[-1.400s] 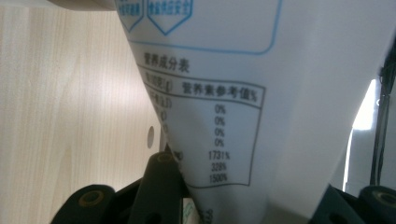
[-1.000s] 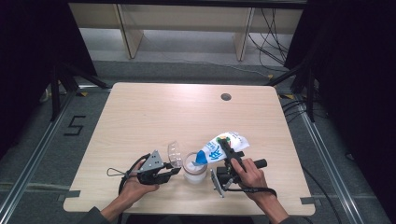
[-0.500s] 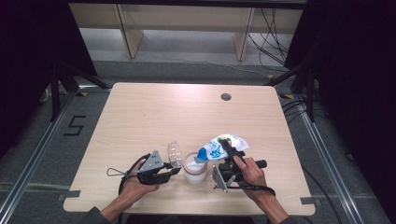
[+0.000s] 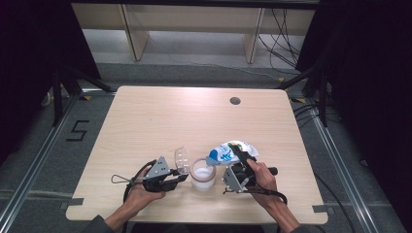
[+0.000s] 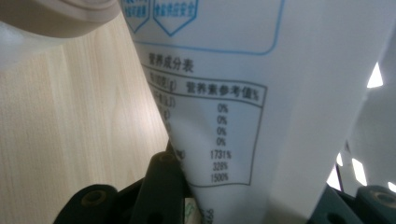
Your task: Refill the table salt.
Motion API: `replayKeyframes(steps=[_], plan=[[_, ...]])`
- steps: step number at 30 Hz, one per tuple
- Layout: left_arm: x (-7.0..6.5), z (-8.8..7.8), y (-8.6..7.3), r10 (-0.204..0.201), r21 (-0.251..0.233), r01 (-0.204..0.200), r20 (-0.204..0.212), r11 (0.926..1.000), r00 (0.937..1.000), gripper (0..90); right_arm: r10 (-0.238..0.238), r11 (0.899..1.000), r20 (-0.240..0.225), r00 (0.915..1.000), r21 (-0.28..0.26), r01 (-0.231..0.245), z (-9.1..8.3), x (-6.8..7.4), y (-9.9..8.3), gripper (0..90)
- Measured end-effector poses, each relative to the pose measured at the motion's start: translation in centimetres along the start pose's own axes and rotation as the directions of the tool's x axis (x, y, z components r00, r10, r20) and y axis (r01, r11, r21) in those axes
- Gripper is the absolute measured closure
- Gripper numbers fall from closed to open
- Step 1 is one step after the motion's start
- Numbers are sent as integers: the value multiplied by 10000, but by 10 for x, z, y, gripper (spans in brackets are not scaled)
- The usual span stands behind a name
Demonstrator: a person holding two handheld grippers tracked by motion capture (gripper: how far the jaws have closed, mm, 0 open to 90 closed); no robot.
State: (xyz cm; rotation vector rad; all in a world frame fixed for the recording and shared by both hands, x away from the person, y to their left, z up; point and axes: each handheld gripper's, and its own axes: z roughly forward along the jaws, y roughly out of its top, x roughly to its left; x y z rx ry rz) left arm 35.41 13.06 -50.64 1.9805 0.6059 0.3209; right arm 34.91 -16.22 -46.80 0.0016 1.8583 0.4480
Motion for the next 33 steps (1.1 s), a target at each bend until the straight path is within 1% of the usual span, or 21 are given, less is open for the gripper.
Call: replayKeyframes(steps=[1, 2, 3, 4, 6, 8, 10, 14, 16, 17, 21, 24, 25, 26, 27, 28, 29, 30, 31, 32, 33], plan=[[1, -1, 0, 87, 91, -86, -18, 9999, 10000, 726, 296, 9995, -26, 9996, 128, -296, -1, 1, 0, 739], [1, 0, 0, 76, 82, -76, -13, 9999, 10000, 726, 198, 9998, -110, 9997, -13, -198, 0, -1, -1, 739], [0, 0, 0, 76, 81, -75, -15, 9999, 10000, 726, 570, 9983, -209, 9982, -111, -572, 1, 0, -1, 740], [1, 0, 0, 74, 80, -74, -14, 9999, 10000, 726, 468, 9989, -228, 9986, 70, -466, 0, -2, -2, 740], [1, 0, 0, 82, 82, -82, -15, 9999, 10000, 726, 992, 9951, -353, 9944, -11, -993, 0, -2, -3, 741], [0, 0, 0, -5, 16, 5, -6, 10000, 10000, 726, 1205, 9926, -432, 9918, -61, -1209, 0, -4, -4, 742], [0, 0, 0, -22, -9, 22, 11, 10000, 10000, 726, 1648, 9860, -645, 9842, -151, -1661, 1, -6, -6, 743], [0, 0, 0, 40, 52, -40, -8, 10000, 10000, 726, 2504, 9667, -1079, 9621, -257, -2545, 1, -9, -9, 746], [-1, 0, 0, -91, -65, 91, 47, 9999, 9999, 726, 2715, 9605, -1270, 9540, -265, -2769, 1, -11, -11, 747], [0, 0, 0, -7, 16, 7, 5, 10000, 10000, 726, 2879, 9554, -1275, 9491, -303, -2939, 2, -12, -12, 747], [0, 0, 0, 35, 37, -35, -13, 10000, 10000, 726, 3650, 9272, -1717, 9150, -211, -3739, 4, -13, -17, 751], [1, -1, 0, 72, 113, -72, 31, 9999, 10000, 726, 3881, 9175, -1854, 9028, -141, -3974, 6, -14, -22, 752], [1, -1, 0, 42, 65, -42, 15, 10000, 10000, 726, 4158, 9044, -2057, 8859, -92, -4266, 7, -14, -23, 752], [0, 0, 0, -23, -9, 23, 17, 10000, 10000, 726, 4336, 8962, -1952, 8797, -81, -4435, 7, -15, -25, 752], [1, -1, 0, 110, 158, -110, 36, 9998, 9999, 726, 4500, 8873, -2057, 8690, -76, -4612, 8, -16, -27, 753], [0, 0, 0, -29, 47, 28, 81, 10000, 10000, 726, 4751, 8731, -2137, 8536, -60, -4875, 8, -17, -30, 753], [0, 0, 0, -11, 8, 11, 14, 10000, 10000, 726, 4823, 8687, -2185, 8483, -57, -4953, 9, -18, -32, 753], [0, 0, 0, 33, 47, -33, -18, 10000, 10000, 726, 5131, 8503, -2202, 8296, -11, -5262, 10, -19, -35, 754], [0, 0, 0, 41, 56, -41, -16, 10000, 10000, 726, 5439, 8296, -2341, 8058, 54, -5584, 11, -20, -38, 755], [0, 0, 0, 11, 24, -11, -8, 10000, 10000, 726, 5702, 8115, -2369, 7866, 134, -5842, 12, -20, -42, 755], [0, 0, 0, 22, 33, -22, -1, 10000, 10000, 726, 5778, 8059, -2421, 7794, 182, -5918, 13, -21, -44, 756]])
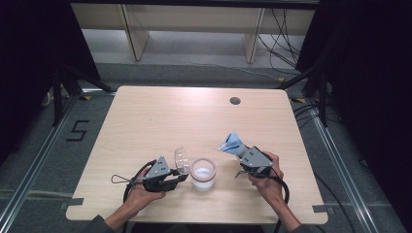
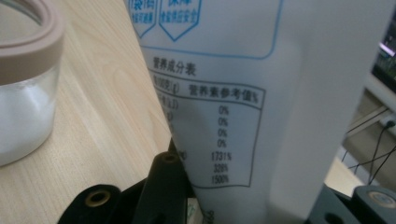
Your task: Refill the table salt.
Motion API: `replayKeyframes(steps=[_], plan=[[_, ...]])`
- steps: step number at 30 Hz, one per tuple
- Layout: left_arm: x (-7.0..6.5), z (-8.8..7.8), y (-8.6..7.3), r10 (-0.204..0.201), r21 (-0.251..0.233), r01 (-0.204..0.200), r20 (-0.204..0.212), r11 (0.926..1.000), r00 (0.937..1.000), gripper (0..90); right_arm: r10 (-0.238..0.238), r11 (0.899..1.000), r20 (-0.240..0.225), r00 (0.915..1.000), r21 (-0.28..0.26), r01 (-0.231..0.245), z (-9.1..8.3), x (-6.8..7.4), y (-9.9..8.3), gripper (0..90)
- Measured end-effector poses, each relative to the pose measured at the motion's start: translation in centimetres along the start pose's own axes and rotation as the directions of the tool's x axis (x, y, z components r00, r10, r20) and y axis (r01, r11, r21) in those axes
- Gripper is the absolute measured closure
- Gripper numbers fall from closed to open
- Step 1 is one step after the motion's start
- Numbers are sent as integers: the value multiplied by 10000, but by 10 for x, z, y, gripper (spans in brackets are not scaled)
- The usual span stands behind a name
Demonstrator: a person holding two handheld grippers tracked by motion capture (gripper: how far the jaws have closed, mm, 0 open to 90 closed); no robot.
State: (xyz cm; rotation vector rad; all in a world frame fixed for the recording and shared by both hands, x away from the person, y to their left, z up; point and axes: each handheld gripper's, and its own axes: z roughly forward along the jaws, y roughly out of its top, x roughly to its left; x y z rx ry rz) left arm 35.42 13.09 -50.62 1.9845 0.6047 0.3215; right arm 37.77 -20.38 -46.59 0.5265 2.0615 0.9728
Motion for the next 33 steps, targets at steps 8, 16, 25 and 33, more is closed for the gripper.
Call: replayKeyframes(steps=[8, 16, 25, 33], plan=[[-1, 0, 0, -168, -14, 168, 27, 9999, 9999, 726, 1215, 9925, -192, 9924, -80, -1217, 3, -16, -14, 761], [0, 0, 0, 48, 43, -48, -12, 10000, 10000, 726, 1753, 9845, -381, 9838, 16, -1753, 6, -20, -20, 762], [-1, 1, 0, -169, -113, 170, 94, 9998, 9998, 725, 2833, 9587, -568, 9573, -85, -2842, 12, -24, -28, 765], [-1, 1, 0, -182, -117, 183, 93, 9998, 9998, 724, 3307, 9433, -629, 9416, -81, -3319, 14, -30, -37, 769]])
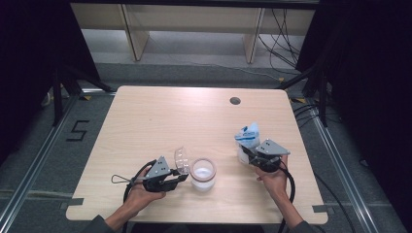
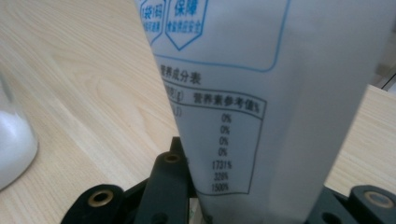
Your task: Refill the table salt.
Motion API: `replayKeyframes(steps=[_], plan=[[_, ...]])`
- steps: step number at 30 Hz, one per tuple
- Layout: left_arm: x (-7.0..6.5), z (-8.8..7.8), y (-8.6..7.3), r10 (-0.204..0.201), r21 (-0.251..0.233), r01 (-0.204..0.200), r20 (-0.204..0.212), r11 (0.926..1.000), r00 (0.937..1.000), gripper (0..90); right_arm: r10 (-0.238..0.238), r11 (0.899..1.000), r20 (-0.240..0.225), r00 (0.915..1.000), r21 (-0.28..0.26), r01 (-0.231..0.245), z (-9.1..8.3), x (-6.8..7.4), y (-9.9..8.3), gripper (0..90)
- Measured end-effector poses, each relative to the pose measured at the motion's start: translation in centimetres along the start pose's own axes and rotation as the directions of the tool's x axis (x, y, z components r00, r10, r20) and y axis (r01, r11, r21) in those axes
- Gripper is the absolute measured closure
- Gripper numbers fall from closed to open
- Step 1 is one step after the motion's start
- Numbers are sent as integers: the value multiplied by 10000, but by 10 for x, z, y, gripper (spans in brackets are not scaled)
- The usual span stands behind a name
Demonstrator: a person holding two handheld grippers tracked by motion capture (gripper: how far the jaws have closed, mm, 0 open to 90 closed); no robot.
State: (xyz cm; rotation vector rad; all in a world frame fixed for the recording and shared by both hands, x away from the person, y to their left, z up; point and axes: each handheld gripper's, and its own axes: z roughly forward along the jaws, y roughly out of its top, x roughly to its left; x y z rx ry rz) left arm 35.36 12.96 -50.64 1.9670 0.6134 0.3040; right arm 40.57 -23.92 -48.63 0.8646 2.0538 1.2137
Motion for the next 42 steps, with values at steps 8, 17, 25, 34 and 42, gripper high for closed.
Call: replayKeyframes(steps=[8, 17, 25, 34, 42], plan=[[2, -1, 0, 192, 190, -191, -50, 9996, 9998, 724, 253, 9996, 10, 9997, 80, -253, 1, -2, -3, 770], [0, 0, 0, -155, -44, 155, 38, 9999, 9999, 714, 499, 9987, 83, 9987, 62, -500, -2, -8, -7, 739], [1, 0, 1, -70, -123, 71, 48, 9999, 10000, 698, 649, 9975, -67, 9979, 282, -647, -4, -6, -7, 643], [0, -1, 1, -72, -182, 72, 24, 9998, 10000, 683, 878, 9960, 54, 9961, 148, -879, -8, -4, -4, 513], [0, -3, 2, -69, -163, 70, 38, 9998, 10000, 644, 1109, 9938, 39, 9938, 122, -1110, -14, -1, -1, 390]])
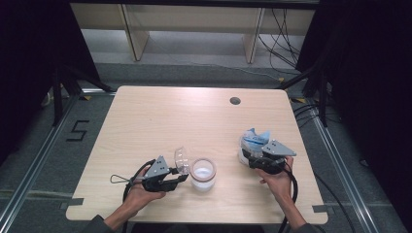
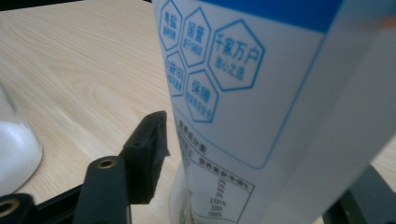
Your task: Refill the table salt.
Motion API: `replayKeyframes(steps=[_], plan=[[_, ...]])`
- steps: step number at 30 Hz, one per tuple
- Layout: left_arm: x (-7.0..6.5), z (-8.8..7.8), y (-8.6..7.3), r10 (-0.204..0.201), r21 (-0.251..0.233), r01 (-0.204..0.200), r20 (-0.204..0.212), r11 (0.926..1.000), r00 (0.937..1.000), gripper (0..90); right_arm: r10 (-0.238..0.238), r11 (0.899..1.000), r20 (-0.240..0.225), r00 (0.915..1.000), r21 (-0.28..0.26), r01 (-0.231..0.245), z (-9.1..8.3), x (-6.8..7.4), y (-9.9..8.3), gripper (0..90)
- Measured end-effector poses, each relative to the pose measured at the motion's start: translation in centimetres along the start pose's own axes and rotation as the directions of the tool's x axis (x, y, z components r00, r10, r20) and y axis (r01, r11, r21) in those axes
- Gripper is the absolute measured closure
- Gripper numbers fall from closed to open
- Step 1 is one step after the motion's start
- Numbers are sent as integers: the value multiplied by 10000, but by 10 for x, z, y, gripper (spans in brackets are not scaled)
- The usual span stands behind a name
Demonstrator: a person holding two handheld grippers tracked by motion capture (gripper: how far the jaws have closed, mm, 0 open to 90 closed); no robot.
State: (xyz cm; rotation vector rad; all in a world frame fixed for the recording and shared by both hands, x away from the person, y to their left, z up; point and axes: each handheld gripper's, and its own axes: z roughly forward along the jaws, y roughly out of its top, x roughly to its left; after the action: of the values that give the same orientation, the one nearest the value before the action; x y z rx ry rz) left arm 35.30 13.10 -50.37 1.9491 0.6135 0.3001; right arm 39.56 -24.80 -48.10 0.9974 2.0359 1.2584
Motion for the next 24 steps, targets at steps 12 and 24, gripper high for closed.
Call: replayKeyframes(steps=[12, 24], plan=[[-2, -8, -2, -39, 176, 40, -32, 9998, 10000, 526, 325, 9994, 172, 9993, -139, -322, -17, -1, 0, 321], [-2, -22, -4, -209, 391, 216, -163, 9990, 9996, 430, 571, 9981, 66, 9983, 213, -573, -25, 6, 0, 305]])
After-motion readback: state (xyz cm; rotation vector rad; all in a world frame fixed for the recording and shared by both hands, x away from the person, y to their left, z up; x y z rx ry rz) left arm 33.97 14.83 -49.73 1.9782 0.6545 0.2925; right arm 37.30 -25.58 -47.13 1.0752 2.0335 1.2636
